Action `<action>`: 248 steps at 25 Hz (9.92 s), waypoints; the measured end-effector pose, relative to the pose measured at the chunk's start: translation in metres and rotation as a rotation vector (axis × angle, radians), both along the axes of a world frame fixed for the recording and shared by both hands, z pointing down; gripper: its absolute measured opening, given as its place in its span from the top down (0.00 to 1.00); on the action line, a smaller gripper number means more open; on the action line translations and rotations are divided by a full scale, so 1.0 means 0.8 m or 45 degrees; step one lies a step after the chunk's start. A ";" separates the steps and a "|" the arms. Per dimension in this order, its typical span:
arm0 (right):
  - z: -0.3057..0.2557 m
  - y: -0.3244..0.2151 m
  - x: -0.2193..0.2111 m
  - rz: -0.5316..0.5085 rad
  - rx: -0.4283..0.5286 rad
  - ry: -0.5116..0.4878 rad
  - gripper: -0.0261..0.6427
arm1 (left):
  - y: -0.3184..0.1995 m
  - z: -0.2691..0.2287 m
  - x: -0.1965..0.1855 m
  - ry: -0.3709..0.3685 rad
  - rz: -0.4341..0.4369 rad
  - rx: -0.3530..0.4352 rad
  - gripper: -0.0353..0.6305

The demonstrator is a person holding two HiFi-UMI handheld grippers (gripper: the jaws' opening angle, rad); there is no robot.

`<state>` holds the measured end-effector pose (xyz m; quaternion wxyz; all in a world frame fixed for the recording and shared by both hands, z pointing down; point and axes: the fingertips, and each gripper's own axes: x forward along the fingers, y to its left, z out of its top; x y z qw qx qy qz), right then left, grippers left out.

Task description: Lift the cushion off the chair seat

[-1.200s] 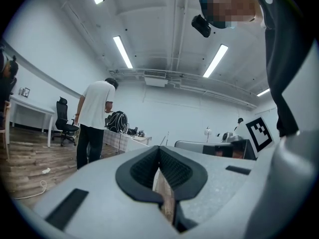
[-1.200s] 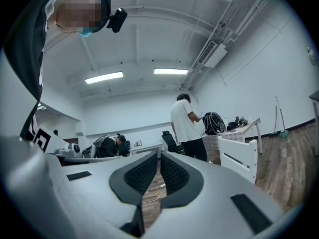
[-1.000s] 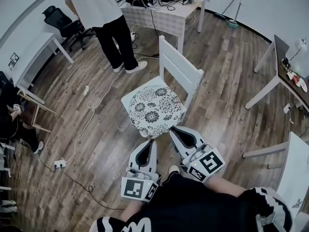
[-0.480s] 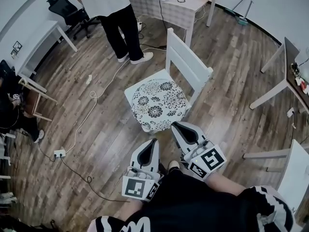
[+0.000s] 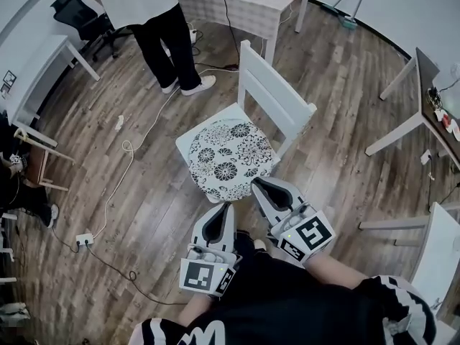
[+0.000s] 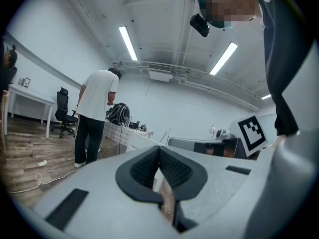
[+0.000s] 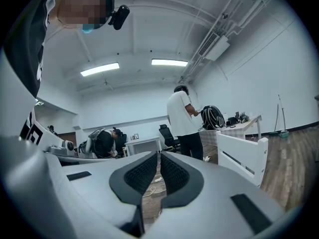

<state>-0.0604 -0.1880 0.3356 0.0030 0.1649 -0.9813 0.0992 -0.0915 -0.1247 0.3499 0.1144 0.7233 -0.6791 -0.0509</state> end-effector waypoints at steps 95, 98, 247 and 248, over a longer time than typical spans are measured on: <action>0.465 -0.167 -0.217 0.019 -0.334 0.747 0.76 | -0.043 0.206 -0.165 0.240 0.020 -0.356 0.94; 0.477 -0.172 -0.216 0.031 -0.342 0.758 0.76 | -0.044 0.213 -0.169 0.244 0.015 -0.358 0.94; 0.262 -0.178 -0.159 0.099 -0.351 0.562 0.91 | -0.058 0.082 -0.129 0.113 0.020 -0.093 0.94; 0.256 -0.176 -0.157 0.101 -0.354 0.553 0.91 | -0.057 0.078 -0.128 0.107 0.017 -0.089 0.94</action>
